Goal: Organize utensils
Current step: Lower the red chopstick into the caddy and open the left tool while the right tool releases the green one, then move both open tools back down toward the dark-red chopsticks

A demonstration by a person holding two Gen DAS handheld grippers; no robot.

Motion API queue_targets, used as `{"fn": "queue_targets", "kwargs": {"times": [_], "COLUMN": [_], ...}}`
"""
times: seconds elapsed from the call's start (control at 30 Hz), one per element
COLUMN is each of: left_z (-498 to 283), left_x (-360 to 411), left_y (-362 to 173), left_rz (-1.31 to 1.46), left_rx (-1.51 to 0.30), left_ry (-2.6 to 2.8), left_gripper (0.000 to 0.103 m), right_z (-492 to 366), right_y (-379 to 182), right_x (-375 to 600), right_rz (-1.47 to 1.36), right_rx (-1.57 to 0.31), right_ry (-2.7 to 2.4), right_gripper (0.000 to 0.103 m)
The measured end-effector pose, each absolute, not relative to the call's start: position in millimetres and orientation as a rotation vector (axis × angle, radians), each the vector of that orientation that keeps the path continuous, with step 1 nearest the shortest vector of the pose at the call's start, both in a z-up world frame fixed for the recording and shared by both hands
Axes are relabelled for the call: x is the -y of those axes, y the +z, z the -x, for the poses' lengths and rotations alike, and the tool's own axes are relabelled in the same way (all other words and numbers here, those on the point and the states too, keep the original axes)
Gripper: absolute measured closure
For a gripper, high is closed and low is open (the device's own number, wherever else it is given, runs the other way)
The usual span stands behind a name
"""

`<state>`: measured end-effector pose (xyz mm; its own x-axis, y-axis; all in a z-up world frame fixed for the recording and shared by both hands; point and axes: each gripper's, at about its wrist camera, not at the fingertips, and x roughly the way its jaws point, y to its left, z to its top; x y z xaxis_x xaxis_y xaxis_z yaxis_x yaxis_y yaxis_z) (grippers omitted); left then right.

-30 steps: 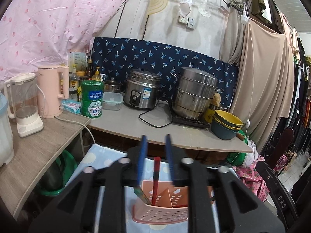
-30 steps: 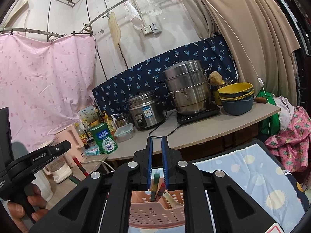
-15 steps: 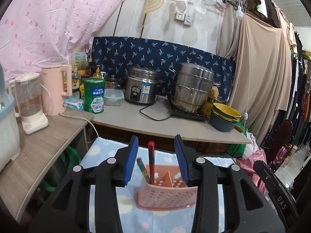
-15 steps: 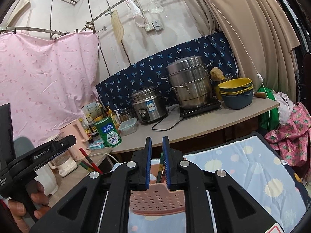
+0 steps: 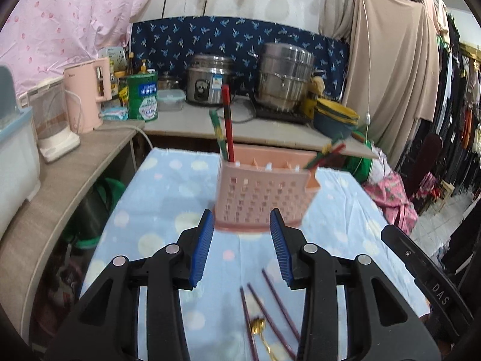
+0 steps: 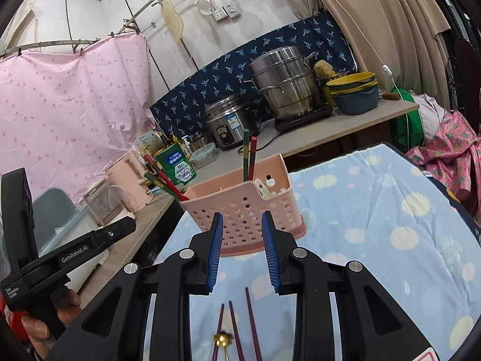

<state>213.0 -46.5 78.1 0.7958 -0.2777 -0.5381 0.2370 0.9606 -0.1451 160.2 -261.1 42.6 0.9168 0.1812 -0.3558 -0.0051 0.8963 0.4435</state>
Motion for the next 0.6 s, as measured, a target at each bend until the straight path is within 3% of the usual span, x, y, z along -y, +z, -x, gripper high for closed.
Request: {"fn": "queue_targets", "kwargs": {"times": [0.5,0.6], "left_z": [-138.1,-124.3], "left_x": [21.0,17.2], "left_y": [-13.0,-29.6], "left_rz": [0.114,0.128], "left_rx": [-0.792,-0.824], "left_ry": [-0.264,-0.265], "left_gripper": [0.066,0.061], "right_z": [-67.6,-52.8], "right_y": [-45.2,-62.8], "right_x": [237.3,231.3], "right_rz": [-0.436,-0.408], "right_rx": [-0.632,-0.673], "right_ry": [0.078,0.071], "right_gripper": [0.076,0.076]}}
